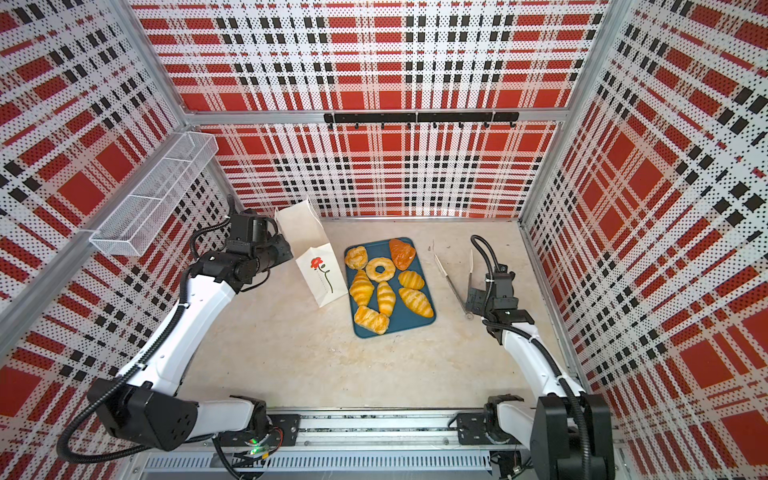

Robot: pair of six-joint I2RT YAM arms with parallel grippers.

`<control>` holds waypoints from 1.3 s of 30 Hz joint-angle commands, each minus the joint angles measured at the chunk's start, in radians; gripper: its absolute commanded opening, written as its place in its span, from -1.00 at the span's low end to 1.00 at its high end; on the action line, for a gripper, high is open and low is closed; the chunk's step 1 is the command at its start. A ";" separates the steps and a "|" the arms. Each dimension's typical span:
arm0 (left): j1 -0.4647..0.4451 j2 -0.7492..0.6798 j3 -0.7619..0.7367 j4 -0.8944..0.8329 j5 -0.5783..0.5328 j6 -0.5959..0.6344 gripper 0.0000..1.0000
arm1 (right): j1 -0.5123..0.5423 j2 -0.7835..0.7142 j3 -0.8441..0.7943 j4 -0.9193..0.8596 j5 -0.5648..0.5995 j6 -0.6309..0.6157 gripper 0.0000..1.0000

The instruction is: Place the fake bread into the paper bag

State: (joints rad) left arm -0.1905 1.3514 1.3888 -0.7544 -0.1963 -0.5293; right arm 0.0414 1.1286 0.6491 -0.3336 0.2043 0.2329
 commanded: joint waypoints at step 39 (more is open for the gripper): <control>0.122 0.202 0.199 -0.009 0.236 0.174 -0.89 | -0.002 -0.022 -0.042 0.028 0.003 -0.027 0.91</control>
State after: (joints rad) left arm -0.0769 1.5433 1.5490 -0.7506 0.0216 -0.3782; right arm 0.0414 1.1030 0.6186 -0.3397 0.2070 0.2222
